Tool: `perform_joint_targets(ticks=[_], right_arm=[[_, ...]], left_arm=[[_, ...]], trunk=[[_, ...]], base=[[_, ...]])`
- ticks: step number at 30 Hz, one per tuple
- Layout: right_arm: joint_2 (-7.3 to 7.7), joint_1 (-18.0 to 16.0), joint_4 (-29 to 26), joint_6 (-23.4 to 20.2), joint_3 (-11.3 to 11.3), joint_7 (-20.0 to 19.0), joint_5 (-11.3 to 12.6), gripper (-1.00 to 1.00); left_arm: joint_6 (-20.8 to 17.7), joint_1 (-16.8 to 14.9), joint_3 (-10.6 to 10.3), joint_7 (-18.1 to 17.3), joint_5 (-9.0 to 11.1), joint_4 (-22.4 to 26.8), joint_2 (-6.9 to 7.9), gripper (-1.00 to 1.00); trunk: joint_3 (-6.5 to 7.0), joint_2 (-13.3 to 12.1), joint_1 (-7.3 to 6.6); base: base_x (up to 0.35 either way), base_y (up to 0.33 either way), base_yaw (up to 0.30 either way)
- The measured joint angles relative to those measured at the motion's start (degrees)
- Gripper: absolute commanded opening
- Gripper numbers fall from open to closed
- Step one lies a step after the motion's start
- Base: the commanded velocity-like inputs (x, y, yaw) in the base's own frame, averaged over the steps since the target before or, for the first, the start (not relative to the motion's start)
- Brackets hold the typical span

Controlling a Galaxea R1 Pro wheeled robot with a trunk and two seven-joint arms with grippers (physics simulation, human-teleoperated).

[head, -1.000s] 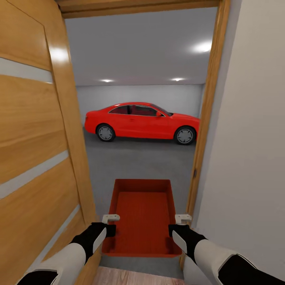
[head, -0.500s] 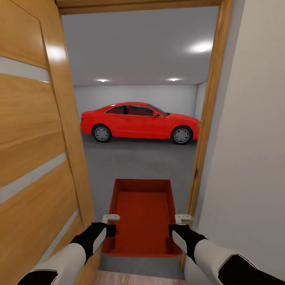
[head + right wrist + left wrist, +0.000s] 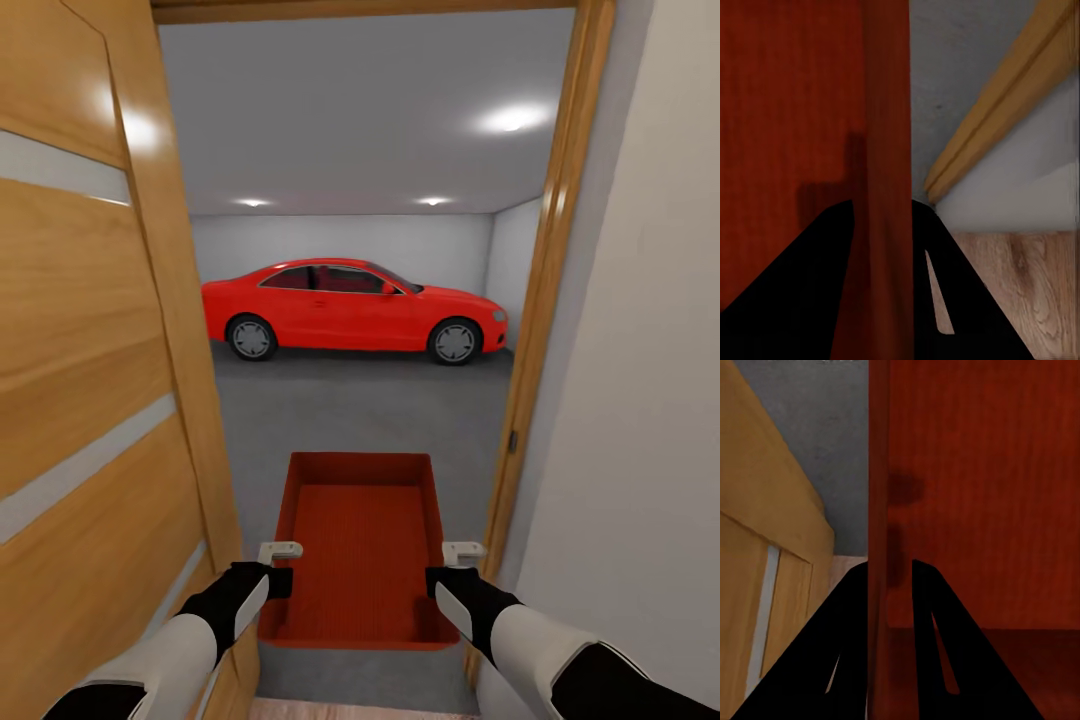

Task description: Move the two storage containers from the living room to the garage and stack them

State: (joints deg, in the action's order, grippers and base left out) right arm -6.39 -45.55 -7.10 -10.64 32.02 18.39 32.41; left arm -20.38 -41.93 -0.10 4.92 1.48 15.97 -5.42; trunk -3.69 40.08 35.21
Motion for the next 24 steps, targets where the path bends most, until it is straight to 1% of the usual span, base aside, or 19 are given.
perform_joint_targets(ticks=[9,24], right_arm=[[0.01,-0.02,0.01,0.0,0.08,0.0,0.08,-1.0],[-0.01,-0.01,0.02,0.0,0.0,-0.02,-0.01,-1.0]], left_arm=[[0.0,0.0,0.04,0.0,-0.04,0.01,-0.01,-1.0],[-0.02,0.01,0.0,0.01,-0.01,0.03,0.0,-1.0]], trunk=[[0.0,0.0,0.0],[0.0,0.0,0.0]], base=[[0.0,0.0,-0.207],[0.0,0.0,-0.009]])
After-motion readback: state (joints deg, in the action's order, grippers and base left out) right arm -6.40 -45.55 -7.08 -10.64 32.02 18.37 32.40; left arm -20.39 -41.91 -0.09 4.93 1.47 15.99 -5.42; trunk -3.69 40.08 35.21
